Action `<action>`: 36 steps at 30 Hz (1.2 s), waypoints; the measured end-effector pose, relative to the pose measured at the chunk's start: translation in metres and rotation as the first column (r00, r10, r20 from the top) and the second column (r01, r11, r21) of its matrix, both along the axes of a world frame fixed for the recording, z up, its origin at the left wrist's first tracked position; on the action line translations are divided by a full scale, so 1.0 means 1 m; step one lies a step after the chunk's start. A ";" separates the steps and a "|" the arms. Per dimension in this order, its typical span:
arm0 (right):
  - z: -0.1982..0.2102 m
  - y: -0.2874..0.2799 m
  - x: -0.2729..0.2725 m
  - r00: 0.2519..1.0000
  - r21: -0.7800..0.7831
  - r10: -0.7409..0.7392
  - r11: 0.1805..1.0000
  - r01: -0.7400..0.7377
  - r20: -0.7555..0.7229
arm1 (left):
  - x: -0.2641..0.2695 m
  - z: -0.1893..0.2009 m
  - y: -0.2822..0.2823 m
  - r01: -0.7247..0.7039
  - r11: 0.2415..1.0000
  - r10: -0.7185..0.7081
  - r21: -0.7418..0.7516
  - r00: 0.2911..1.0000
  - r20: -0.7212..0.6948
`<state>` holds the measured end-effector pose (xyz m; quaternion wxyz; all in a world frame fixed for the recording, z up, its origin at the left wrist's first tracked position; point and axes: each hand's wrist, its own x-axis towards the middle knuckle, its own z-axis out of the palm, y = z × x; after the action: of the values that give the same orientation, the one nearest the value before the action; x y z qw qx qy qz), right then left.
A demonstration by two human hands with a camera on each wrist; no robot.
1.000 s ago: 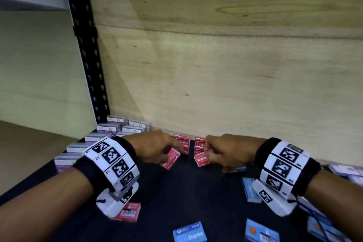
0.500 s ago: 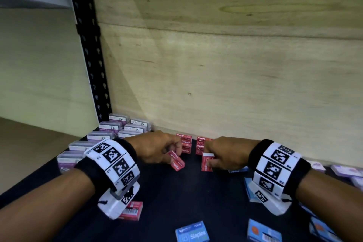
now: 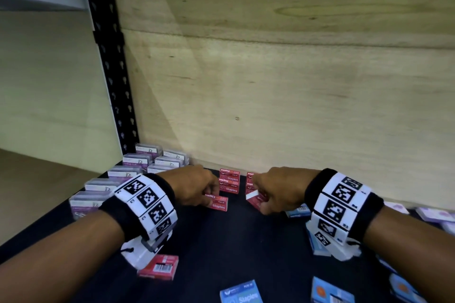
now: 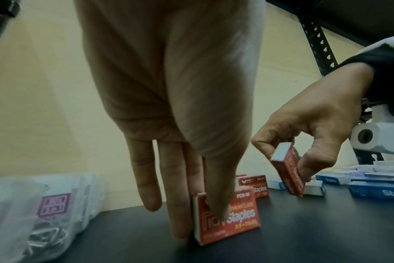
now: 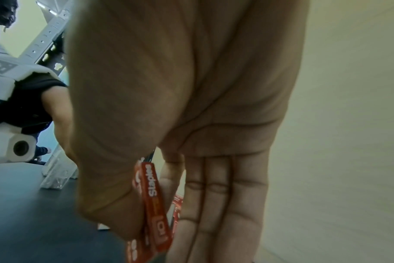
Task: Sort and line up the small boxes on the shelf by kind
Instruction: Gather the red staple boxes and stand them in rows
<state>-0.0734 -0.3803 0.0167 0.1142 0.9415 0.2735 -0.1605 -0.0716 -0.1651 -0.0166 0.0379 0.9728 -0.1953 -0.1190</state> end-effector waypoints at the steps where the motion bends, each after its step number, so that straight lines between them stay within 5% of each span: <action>1: 0.000 0.001 0.001 1.000 -0.020 0.001 1.000 -0.001 0.006 | 0.002 0.000 -0.002 -0.002 1.000 0.002 -0.001 1.000 0.000; 26: 0.003 -0.005 0.003 0.996 -0.043 -0.039 0.998 0.043 0.075 | -0.005 0.024 -0.005 -0.043 0.998 0.039 0.037 0.994 0.104; 36: 0.012 -0.038 -0.042 0.994 0.015 -0.105 0.994 0.105 0.019 | -0.071 0.035 0.012 -0.112 0.987 0.126 0.113 0.984 -0.124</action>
<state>-0.1158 -0.4179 0.0291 0.1018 0.9568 0.2237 -0.1552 -0.1428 -0.1533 0.0183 0.0063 0.9735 -0.1274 -0.1900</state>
